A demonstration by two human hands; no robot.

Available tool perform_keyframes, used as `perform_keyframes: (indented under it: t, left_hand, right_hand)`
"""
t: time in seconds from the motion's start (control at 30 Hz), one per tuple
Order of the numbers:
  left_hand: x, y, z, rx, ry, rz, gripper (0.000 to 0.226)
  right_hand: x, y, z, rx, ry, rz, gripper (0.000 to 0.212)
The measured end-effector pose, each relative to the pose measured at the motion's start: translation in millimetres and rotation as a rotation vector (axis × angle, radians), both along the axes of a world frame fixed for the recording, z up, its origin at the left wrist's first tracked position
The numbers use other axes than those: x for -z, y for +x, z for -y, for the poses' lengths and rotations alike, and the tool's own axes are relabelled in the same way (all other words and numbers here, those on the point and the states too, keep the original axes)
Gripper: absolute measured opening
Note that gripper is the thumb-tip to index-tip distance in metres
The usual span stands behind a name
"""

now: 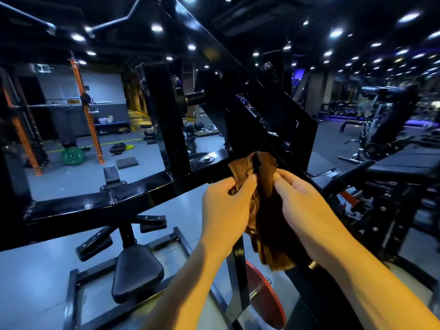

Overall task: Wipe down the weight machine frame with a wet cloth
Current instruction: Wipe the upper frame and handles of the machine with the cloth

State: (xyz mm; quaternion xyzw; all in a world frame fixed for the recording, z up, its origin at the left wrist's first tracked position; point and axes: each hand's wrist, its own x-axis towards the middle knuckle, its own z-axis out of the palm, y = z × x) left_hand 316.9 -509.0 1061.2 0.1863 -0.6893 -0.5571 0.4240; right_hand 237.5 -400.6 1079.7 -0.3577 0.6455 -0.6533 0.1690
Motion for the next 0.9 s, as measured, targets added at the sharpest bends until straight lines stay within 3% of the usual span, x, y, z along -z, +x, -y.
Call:
perform_keyframes:
  t: [0.07,0.13,0.2,0.4,0.47,0.57,0.6,0.7,0.77,0.9]
  left_hand:
    - [-5.9,-2.6,1.9,-0.006,0.023,-0.030,0.048]
    - [-14.6,-5.7,4.5,0.024,0.162,-0.100,0.032]
    - [-26.1,-14.3,5.7,0.149,0.353,-0.176,0.017]
    - [-52.1,-62.9,30.1,0.256,0.547,-0.216,0.028]
    - [-50.6,-69.0,40.6,0.243,0.567,-0.192,0.028]
    - [-48.4,-60.2,61.6,0.116,0.537,-0.189,0.027]
    - [-48.6,-55.2,73.1,-0.025,0.414,-0.191,0.023]
    - [-55.9,-39.5,119.8,-0.648,-0.446,-0.056,0.006]
    - [-65.9,-33.5,155.8,-0.908,-0.901,-0.003,0.015]
    - [-86.8,-32.1,201.2,-1.082,-1.314,0.205,0.036]
  right_hand:
    - [-2.3,2.9,-1.3,-0.010,-0.001,-0.079,0.037]
    - [-6.4,-2.7,-2.9,0.093,0.069,-0.349,0.028]
    - [-16.8,-17.5,-2.3,0.294,0.147,-0.621,0.048]
    - [-41.2,-60.2,34.7,0.551,0.187,-1.138,0.042]
    - [-33.0,-61.4,46.7,0.445,0.268,-1.097,0.045]
    - [-21.6,-61.7,57.7,0.440,0.413,-1.052,0.069]
    - [-20.3,-63.5,61.7,0.482,0.436,-1.122,0.073]
    - [-30.8,-66.5,79.6,0.503,0.476,-1.189,0.076]
    - [-46.0,-66.4,96.4,0.463,0.485,-1.194,0.077]
    - [-80.3,-67.8,145.5,0.448,0.473,-1.234,0.075]
